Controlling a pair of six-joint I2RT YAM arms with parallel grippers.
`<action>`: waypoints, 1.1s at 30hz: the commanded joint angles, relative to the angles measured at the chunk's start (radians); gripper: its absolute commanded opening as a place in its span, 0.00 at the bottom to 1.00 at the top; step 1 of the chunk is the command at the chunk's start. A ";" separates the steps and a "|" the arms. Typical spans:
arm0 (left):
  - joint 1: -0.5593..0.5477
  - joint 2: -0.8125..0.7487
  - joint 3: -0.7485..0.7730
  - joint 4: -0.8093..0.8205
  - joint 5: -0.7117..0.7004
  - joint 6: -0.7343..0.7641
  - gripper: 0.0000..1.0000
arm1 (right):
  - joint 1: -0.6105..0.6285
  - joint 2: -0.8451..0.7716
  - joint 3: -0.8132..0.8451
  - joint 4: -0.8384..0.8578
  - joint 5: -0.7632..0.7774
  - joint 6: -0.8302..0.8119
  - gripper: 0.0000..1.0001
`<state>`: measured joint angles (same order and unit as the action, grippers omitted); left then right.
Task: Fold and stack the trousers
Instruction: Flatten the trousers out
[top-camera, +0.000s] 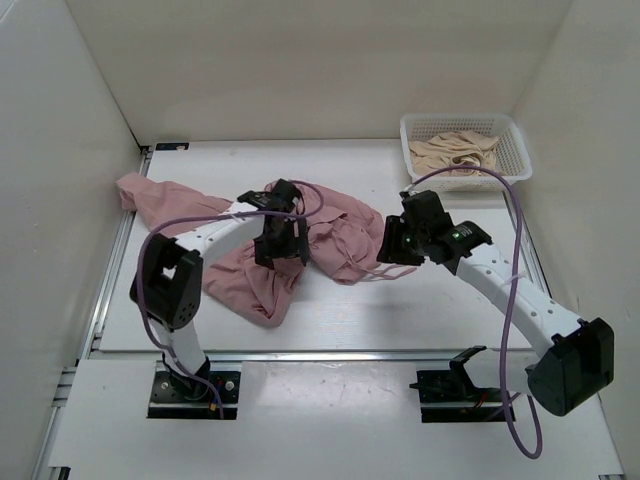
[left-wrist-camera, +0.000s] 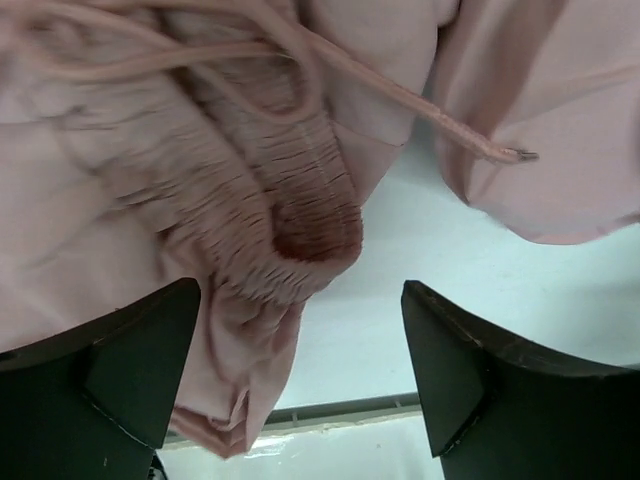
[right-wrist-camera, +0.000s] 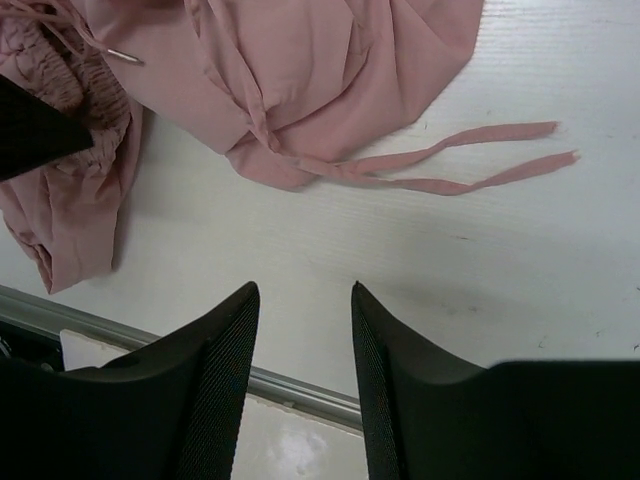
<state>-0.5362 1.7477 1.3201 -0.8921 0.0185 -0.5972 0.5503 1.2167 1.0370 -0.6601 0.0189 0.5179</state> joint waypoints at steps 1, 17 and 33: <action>-0.063 0.061 0.039 0.019 -0.061 -0.012 0.94 | 0.000 -0.042 -0.002 -0.009 -0.010 0.011 0.48; -0.047 0.018 0.655 -0.413 -0.465 0.037 0.10 | -0.012 -0.033 0.107 -0.021 0.044 -0.048 0.48; -0.367 0.395 1.209 -0.203 0.264 0.149 0.22 | -0.440 -0.377 0.118 -0.195 0.102 -0.081 0.91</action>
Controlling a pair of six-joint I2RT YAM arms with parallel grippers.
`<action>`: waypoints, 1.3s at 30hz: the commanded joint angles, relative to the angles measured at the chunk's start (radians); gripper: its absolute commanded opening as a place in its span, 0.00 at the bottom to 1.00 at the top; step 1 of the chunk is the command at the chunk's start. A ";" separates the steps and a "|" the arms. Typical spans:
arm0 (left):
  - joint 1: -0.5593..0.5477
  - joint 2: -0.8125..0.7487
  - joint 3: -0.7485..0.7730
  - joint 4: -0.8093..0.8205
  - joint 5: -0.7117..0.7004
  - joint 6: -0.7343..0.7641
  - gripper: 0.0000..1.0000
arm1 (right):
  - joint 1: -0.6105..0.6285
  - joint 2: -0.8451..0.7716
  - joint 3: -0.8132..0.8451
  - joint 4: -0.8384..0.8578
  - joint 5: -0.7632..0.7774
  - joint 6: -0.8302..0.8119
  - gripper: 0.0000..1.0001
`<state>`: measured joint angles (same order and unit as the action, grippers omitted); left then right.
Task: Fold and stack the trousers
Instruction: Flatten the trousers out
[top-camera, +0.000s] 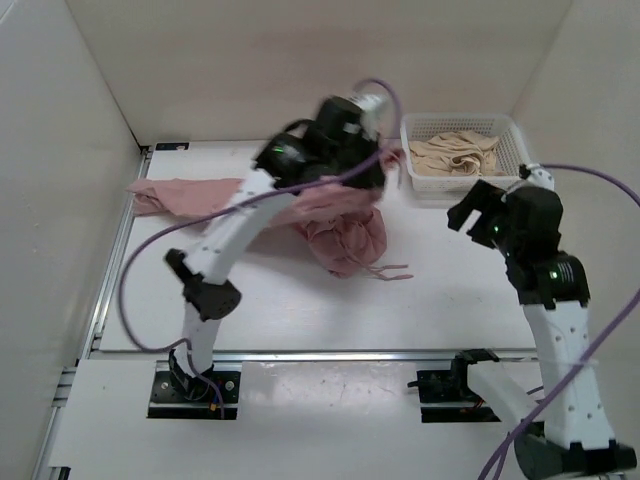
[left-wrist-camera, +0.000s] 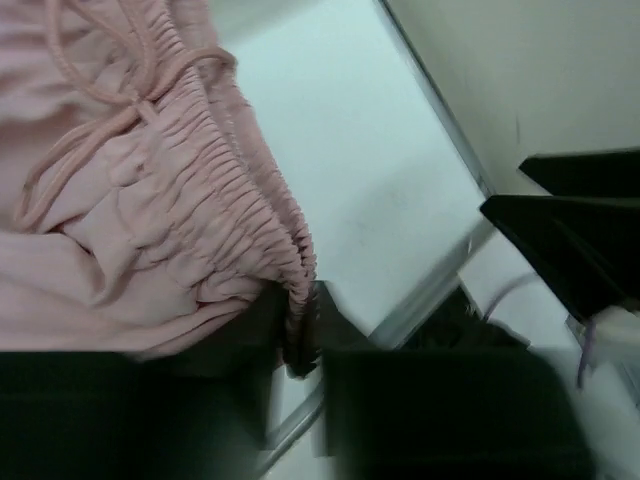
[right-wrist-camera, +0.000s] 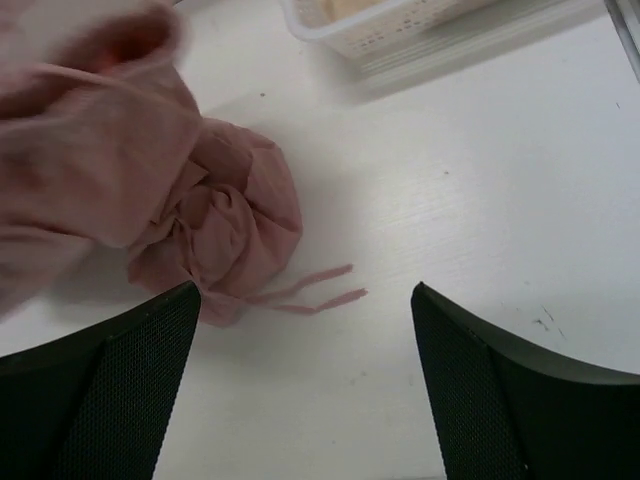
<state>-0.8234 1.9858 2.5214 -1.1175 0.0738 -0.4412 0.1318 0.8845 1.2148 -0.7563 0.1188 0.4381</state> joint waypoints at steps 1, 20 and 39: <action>-0.080 0.180 0.048 0.004 0.222 -0.007 0.46 | -0.021 -0.059 -0.079 -0.116 0.002 0.013 0.91; 0.968 -0.435 -1.050 0.179 0.165 -0.080 1.00 | -0.053 0.229 -0.481 0.201 -0.426 0.303 0.87; 1.287 -0.323 -1.225 0.295 0.330 -0.048 1.00 | -0.093 0.594 -0.592 0.624 -0.524 0.387 0.55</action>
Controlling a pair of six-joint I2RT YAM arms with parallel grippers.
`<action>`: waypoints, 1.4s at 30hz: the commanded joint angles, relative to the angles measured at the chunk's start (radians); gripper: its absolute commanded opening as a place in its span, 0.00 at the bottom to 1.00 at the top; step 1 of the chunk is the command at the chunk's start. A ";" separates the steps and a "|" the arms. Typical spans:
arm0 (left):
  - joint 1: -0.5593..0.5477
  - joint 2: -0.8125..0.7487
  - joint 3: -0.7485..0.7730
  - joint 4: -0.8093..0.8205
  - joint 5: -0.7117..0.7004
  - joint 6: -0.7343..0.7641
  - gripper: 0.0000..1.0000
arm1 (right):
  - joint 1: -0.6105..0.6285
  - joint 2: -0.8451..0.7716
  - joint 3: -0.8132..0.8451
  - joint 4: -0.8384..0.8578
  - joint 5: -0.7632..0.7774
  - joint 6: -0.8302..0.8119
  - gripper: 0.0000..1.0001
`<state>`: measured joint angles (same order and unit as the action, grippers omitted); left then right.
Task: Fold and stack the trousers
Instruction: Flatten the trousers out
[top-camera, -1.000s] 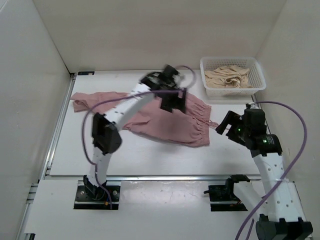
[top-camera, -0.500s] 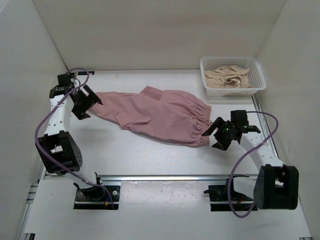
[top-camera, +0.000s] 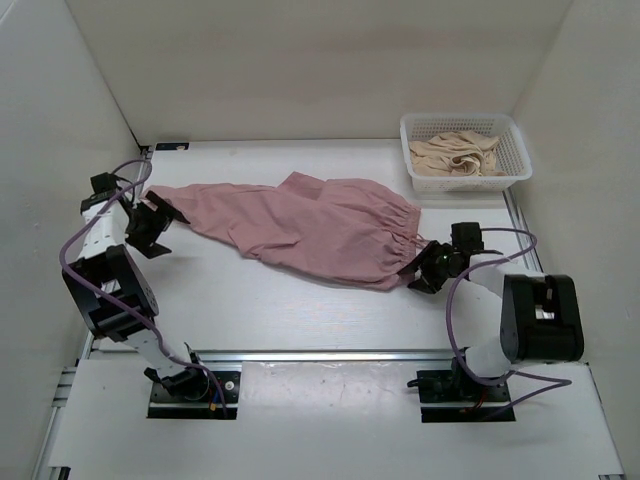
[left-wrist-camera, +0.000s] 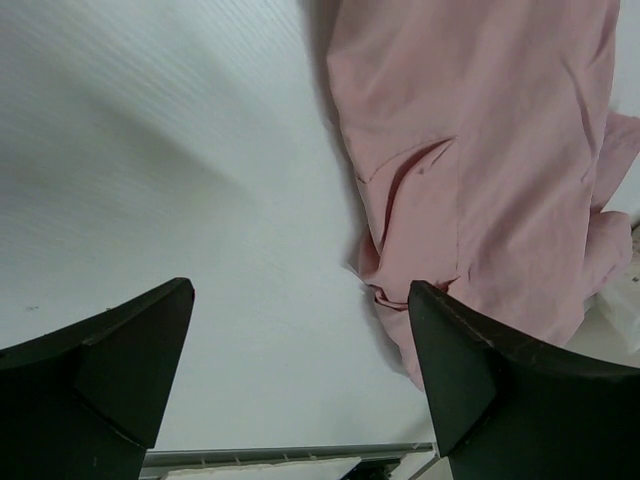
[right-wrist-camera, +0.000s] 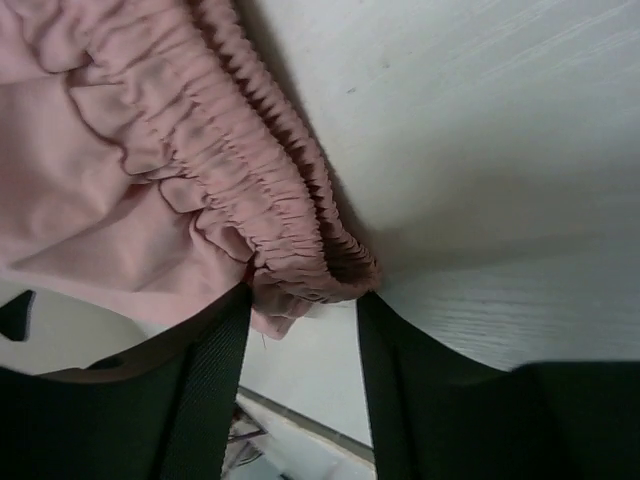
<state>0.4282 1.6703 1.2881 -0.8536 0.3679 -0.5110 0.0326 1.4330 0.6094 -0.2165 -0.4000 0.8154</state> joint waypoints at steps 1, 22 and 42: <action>0.046 -0.007 0.008 0.031 0.036 0.022 1.00 | 0.018 0.062 0.026 0.095 -0.005 0.010 0.50; -0.031 0.002 0.008 0.031 -0.047 0.031 1.00 | -0.298 -0.362 0.287 -0.405 0.237 -0.228 0.00; -0.155 0.118 0.043 -0.013 -0.274 -0.024 0.92 | -0.298 -0.362 0.315 -0.426 0.190 -0.237 0.00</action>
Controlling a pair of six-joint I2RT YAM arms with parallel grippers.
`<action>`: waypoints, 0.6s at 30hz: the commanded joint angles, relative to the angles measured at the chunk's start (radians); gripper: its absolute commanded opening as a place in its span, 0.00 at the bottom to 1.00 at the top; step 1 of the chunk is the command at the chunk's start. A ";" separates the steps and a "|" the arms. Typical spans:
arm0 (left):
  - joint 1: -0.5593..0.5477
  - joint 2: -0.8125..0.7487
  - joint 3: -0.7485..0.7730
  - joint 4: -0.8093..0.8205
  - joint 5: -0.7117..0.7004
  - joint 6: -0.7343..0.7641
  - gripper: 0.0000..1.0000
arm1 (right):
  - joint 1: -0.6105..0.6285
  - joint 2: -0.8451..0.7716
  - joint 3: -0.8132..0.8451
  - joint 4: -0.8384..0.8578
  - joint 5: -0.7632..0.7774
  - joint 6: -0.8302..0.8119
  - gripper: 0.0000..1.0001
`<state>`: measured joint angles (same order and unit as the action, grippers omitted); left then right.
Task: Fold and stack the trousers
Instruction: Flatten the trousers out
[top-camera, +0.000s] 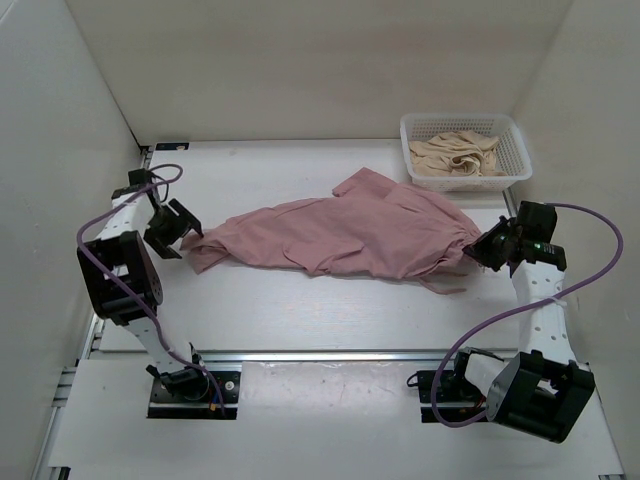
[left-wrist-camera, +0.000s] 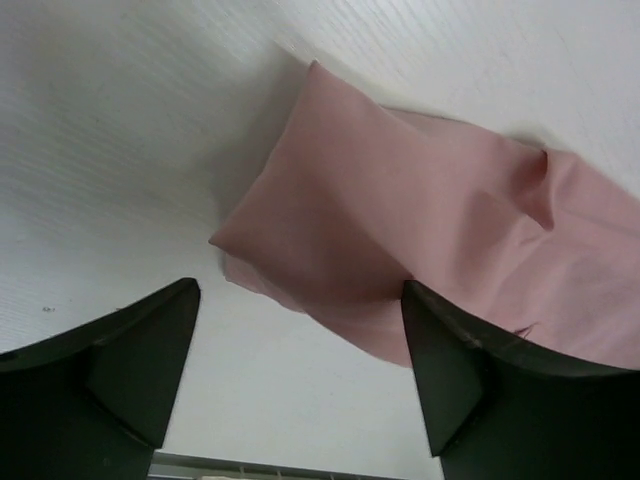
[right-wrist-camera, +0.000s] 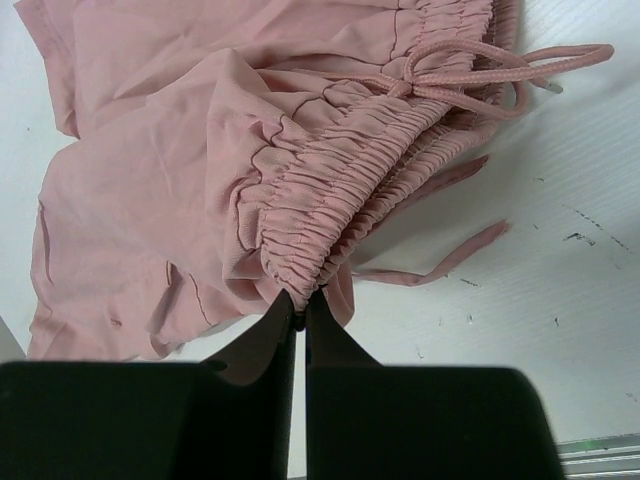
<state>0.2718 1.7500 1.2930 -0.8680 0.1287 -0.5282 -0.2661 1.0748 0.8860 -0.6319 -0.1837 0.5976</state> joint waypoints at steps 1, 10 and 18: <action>0.001 0.055 0.058 0.010 -0.035 -0.007 0.86 | 0.001 -0.004 0.039 -0.011 -0.026 -0.019 0.00; 0.001 0.134 0.259 -0.068 -0.096 0.019 0.10 | 0.001 0.019 0.100 -0.011 -0.030 -0.010 0.00; -0.019 0.132 0.758 -0.236 -0.018 -0.050 0.10 | 0.013 0.342 0.584 0.014 -0.115 0.059 0.00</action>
<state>0.2665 1.9396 1.8095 -1.0470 0.0818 -0.5484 -0.2596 1.3106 1.2320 -0.6735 -0.2489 0.6243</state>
